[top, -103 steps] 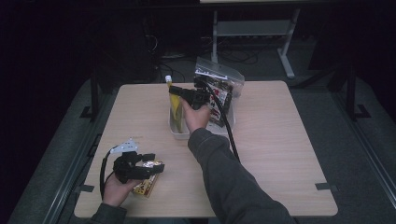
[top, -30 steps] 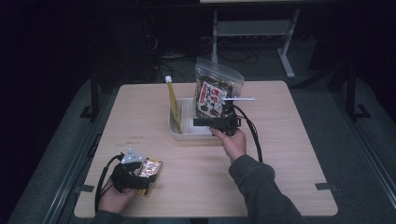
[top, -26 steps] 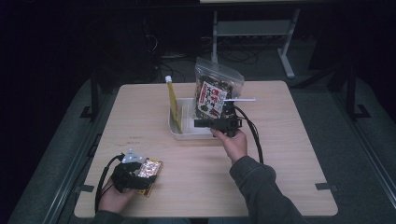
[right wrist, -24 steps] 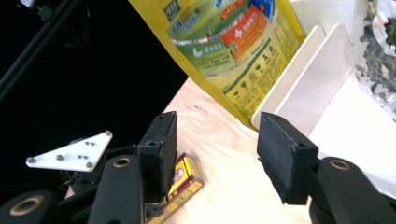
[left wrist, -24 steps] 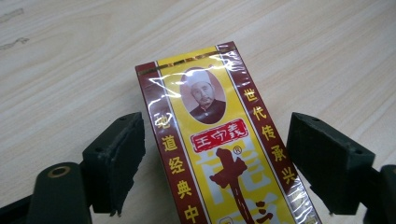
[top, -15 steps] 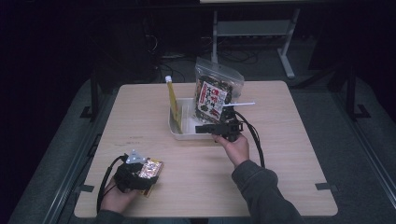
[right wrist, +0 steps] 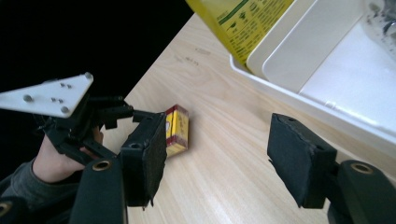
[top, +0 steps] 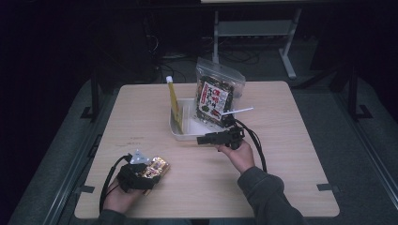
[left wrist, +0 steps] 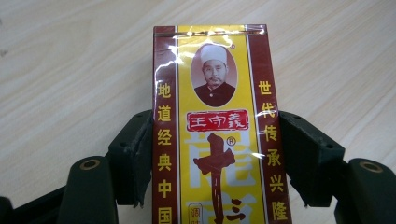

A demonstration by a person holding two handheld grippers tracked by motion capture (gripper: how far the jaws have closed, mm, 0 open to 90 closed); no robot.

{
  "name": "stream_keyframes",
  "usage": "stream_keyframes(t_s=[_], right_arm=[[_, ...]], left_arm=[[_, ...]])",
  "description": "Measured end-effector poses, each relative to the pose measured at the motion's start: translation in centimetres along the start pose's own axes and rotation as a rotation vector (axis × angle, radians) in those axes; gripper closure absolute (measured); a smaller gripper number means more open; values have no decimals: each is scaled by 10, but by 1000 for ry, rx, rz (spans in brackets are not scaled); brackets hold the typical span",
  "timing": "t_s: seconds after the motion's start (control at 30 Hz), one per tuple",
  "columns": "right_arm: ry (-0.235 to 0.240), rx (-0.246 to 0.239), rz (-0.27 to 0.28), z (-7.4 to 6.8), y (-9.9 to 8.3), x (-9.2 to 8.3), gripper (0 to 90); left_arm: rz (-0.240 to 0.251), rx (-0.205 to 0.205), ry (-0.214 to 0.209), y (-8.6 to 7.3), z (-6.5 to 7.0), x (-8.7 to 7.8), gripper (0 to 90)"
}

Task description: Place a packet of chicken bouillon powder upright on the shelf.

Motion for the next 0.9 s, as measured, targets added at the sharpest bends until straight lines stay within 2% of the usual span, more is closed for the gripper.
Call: stream_keyframes(t_s=[0.47, 0.53, 0.9], right_arm=[[61, -19, -47, -4, -5, -3, 353], [61, -30, -63, -3, -7, -3, 348], [79, -35, -90, -6, -7, -4, 348]], left_arm=[[46, 56, -61, 21, 17, 6, 321], [60, 61, -83, 27, 22, 7, 322], [86, 97, -116, 43, 35, 10, 322]])
Point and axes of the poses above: each handheld gripper's, and its own axes: x roughly forward along the jaws, y roughly out of its top, z roughly to its right, the point moved 8 cm from there along x, roughly forward along the jaws, and after that the axes turned 14 degrees about -y, right-handed, at the moved point
